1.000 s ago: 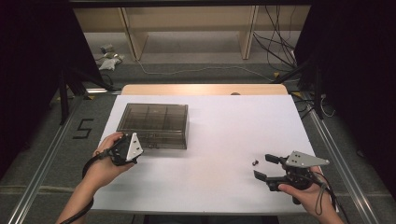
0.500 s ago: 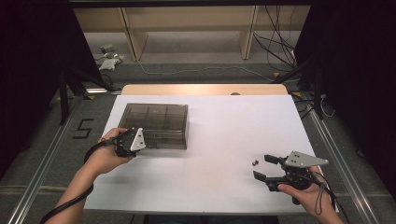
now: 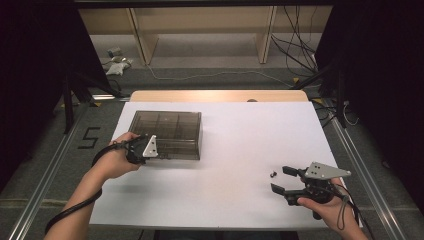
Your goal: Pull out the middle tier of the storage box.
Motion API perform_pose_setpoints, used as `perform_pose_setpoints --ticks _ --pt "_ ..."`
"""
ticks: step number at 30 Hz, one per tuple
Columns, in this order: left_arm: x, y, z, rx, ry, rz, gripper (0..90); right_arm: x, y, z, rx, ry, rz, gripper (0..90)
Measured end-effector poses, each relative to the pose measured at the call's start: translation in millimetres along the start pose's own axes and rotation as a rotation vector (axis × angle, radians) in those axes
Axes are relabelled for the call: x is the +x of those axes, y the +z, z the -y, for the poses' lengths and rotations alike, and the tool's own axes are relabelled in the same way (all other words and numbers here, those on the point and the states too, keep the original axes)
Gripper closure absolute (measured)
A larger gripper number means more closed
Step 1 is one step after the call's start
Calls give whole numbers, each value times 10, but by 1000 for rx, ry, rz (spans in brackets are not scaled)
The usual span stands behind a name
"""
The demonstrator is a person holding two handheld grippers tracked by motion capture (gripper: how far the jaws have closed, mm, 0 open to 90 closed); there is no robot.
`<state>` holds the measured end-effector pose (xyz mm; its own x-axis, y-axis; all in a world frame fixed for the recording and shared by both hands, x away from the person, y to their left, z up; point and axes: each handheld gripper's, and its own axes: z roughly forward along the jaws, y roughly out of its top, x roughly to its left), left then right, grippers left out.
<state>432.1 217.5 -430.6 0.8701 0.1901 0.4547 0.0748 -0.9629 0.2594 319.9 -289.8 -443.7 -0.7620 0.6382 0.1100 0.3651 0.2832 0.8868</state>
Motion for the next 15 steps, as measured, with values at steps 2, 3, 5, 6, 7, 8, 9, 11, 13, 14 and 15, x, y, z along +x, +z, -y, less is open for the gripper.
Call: perform_pose_setpoints --ticks 2,3,5,6,7,8,9,11,13,14,15 --pt "33 -3 -2 4 8 25 761 2 3 1 1 1 -3 238" --pt "51 -5 -5 7 16 37 767 3 6 2 2 0 -4 239" --pt "83 -10 -7 10 31 64 782 6 6 2 4 -1 -7 239" --pt "98 -13 -11 13 36 76 789 7 7 2 3 0 -8 239" --pt "113 -14 -15 15 43 87 794 7 8 2 3 -1 -8 239" --pt "128 -13 -18 16 48 98 799 6 9 3 3 -1 -9 239" --pt "146 -15 -23 22 50 108 802 4 10 4 3 1 -10 239" --pt "165 -14 -33 28 49 123 805 2 12 5 1 3 -12 239" --pt "183 -14 -40 33 57 135 812 0 11 5 2 3 -13 239" --pt "192 -15 -44 36 63 143 814 1 10 5 2 5 -12 239" --pt "198 -16 -47 37 68 151 818 0 10 5 3 5 -12 239"
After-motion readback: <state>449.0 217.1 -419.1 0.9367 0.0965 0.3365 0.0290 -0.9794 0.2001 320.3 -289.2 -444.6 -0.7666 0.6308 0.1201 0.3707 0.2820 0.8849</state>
